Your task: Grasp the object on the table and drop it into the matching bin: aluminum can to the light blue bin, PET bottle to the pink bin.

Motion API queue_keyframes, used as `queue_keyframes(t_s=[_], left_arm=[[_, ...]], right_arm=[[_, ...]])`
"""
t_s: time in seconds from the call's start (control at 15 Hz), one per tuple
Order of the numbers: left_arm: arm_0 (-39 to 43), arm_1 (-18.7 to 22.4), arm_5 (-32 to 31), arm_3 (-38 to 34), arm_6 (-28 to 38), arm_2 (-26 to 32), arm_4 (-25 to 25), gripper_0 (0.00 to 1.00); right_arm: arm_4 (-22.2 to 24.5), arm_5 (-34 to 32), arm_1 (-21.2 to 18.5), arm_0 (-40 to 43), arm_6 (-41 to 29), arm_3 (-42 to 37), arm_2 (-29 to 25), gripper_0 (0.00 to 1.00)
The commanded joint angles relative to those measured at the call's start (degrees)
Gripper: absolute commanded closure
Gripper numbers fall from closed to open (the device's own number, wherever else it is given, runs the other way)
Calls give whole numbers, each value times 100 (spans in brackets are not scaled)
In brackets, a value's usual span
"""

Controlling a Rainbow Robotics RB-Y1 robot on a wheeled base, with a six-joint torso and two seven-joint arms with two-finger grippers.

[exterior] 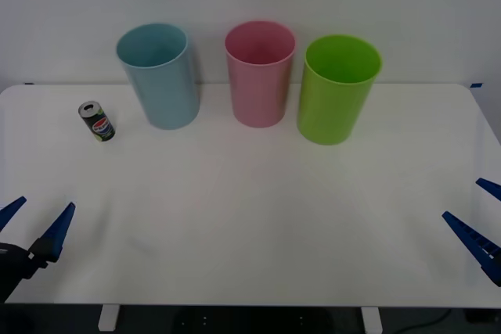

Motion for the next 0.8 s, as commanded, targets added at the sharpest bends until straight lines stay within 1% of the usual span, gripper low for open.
queue_keyframes(t_s=[0.07,0.2,0.33,0.47,0.8], left_arm=[[-162,0,416,79,-15,-177,-118,0],[-329,0,750,149,-6,-317,-179,0],[-672,0,996,510,-32,-396,-276,0],[-1111,0,1005,1037,-85,-396,-355,0],[-1937,-9,1155,1863,-155,-405,-540,0]], right_arm=[[0,0,0,0,0,0,0,0],[0,0,0,0,0,0,0,0],[0,0,0,0,0,0,0,0],[0,0,0,0,0,0,0,0],[0,0,0,0,0,0,0,0]])
